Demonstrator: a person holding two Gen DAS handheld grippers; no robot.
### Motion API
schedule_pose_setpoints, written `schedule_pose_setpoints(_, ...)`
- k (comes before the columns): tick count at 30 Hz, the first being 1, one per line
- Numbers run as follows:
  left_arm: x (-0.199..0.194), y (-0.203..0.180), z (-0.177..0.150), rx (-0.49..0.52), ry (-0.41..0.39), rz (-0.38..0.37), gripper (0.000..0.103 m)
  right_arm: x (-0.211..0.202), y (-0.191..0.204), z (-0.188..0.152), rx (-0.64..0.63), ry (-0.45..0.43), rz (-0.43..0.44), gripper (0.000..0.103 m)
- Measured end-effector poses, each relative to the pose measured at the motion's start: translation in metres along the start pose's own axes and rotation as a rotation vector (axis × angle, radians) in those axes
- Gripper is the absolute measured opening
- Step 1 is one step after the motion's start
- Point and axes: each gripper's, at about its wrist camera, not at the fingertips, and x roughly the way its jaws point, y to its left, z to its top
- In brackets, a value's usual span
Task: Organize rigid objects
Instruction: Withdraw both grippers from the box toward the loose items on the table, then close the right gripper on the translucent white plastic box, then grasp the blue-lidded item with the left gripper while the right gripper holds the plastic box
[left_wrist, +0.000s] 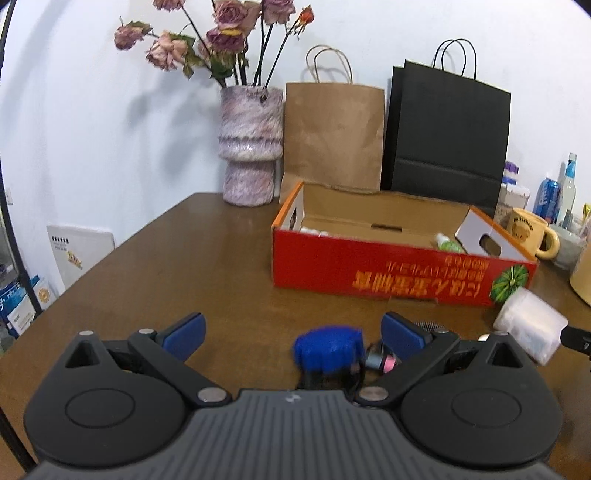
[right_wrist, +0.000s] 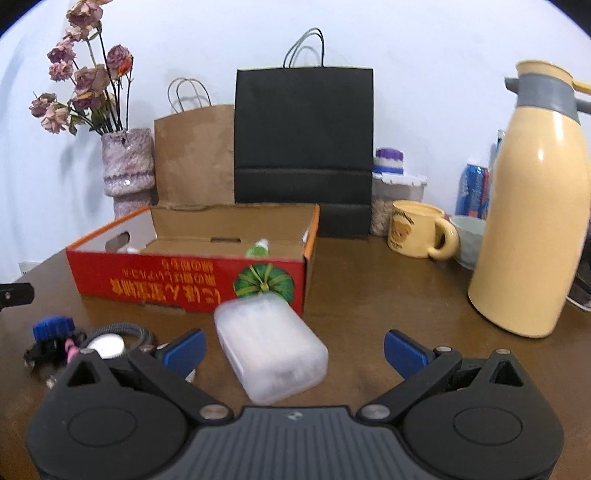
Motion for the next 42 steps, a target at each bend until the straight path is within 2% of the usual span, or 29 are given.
schedule_pose_setpoints(14, -0.003, 0.006, -0.004, -0.017, 0.014, -0.02, 0.103, 0.013, -0.001, -0.007, 0.002, 0.06, 0.014, 0.103)
schedule_pose_setpoints(24, -0.001, 0.007, -0.003, -0.024, 0.026, -0.014, 0.103, 0.07, 0.011, 0.012, -0.071, 0.109, 0.021, 0.103)
schedule_pose_setpoints(25, -0.001, 0.007, -0.003, -0.023, 0.028, -0.013, 0.103, 0.076, 0.013, 0.014, -0.068, 0.118, 0.029, 0.101)
schedule_pose_setpoints(27, -0.001, 0.007, -0.003, -0.022, 0.031, -0.012, 0.103, 0.085, 0.013, 0.017, -0.057, 0.143, 0.068, 0.091)
schedule_pose_setpoints(28, 0.0, 0.008, -0.003, -0.024, 0.032, -0.012, 0.103, 0.087, 0.013, 0.017, -0.046, 0.154, 0.096, 0.077)
schedule_pose_setpoints(31, 0.0, 0.009, -0.003, -0.029, 0.035, -0.01, 0.103, 0.081, 0.011, 0.014, -0.031, 0.14, 0.112, 0.065)
schedule_pose_setpoints(42, 0.005, 0.016, -0.001, -0.056, 0.054, 0.005, 0.103, 0.046, 0.02, 0.005, -0.065, 0.06, 0.066, 0.064)
